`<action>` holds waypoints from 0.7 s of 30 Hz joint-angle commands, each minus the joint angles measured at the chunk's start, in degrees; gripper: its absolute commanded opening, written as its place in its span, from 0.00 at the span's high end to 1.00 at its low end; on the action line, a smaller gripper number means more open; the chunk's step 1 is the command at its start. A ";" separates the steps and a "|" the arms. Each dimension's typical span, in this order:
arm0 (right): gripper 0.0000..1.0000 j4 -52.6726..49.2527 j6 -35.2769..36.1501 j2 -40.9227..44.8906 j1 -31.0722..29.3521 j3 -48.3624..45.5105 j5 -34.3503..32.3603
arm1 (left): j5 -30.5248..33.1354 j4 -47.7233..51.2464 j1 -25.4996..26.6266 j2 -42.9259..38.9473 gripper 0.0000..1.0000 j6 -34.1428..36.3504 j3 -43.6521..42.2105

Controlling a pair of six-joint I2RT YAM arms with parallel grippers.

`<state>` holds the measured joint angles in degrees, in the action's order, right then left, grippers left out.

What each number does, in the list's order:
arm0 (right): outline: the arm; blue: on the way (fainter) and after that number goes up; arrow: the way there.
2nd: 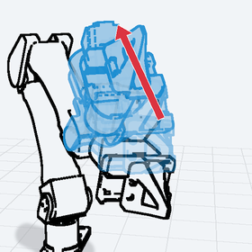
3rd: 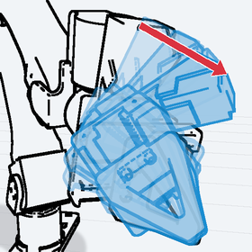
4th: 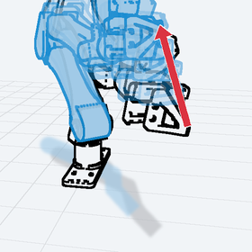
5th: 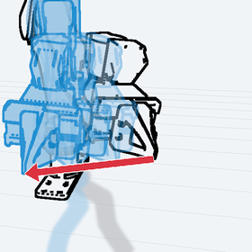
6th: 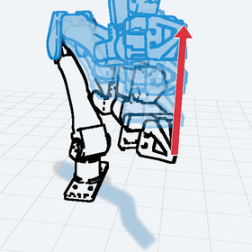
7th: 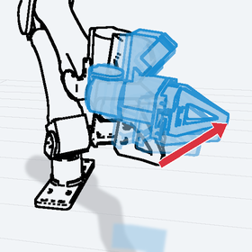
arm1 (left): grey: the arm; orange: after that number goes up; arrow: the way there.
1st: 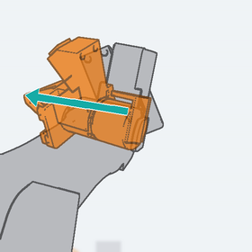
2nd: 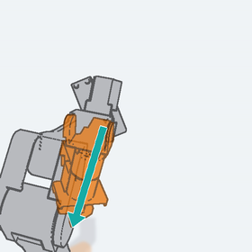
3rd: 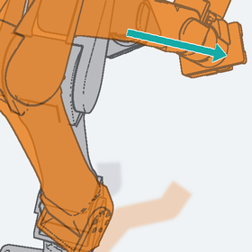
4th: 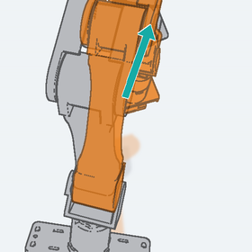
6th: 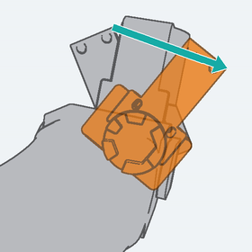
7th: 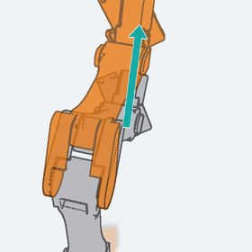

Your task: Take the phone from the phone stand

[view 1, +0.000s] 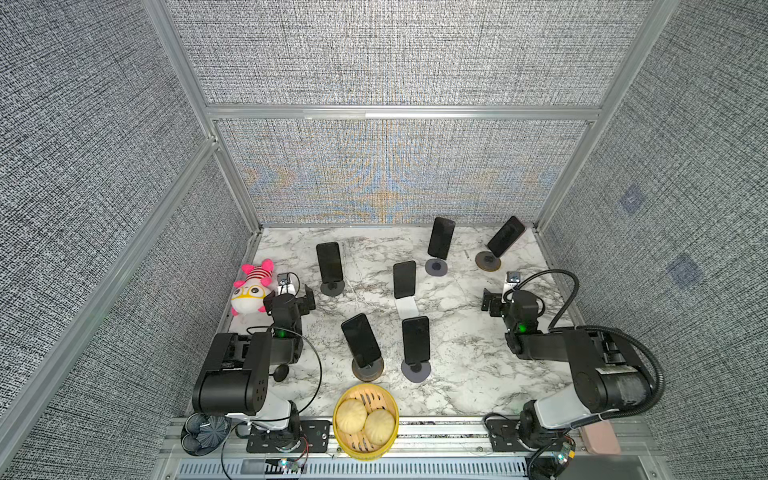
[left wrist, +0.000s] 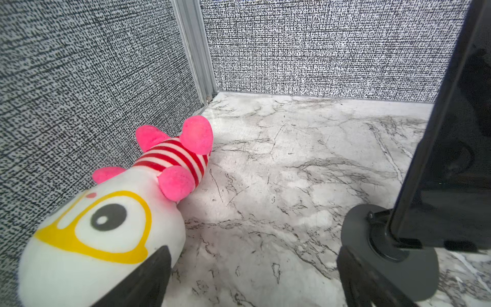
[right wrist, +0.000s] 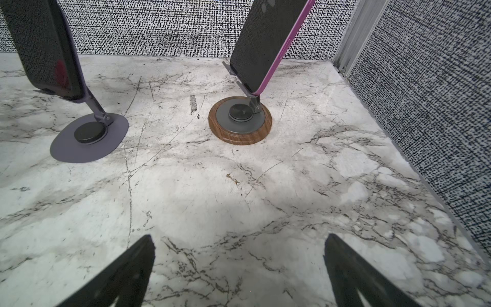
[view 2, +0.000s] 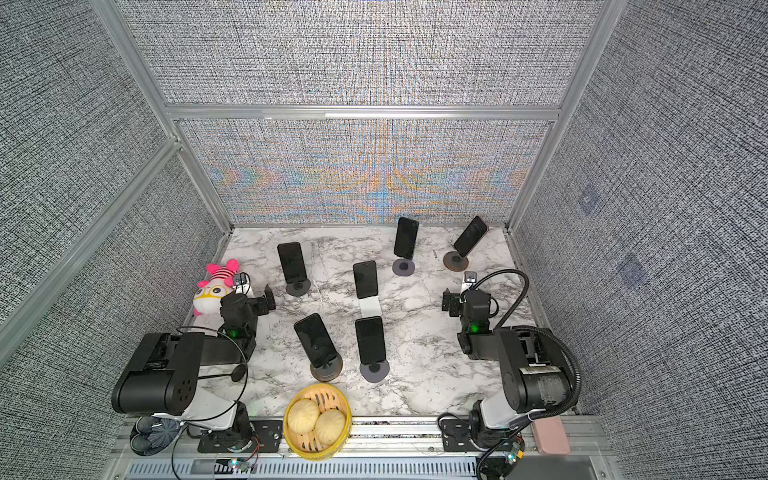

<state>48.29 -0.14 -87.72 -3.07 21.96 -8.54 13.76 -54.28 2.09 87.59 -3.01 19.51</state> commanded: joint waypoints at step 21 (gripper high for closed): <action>0.01 -30.61 -3.09 15.63 -0.75 10.72 -2.22 | 1.70 9.56 -0.16 -6.98 0.01 0.12 3.15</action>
<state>31.11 -1.48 -74.83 -3.38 30.59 -10.13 13.61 -49.93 1.74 84.05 -3.03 20.34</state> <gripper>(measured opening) 0.990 0.988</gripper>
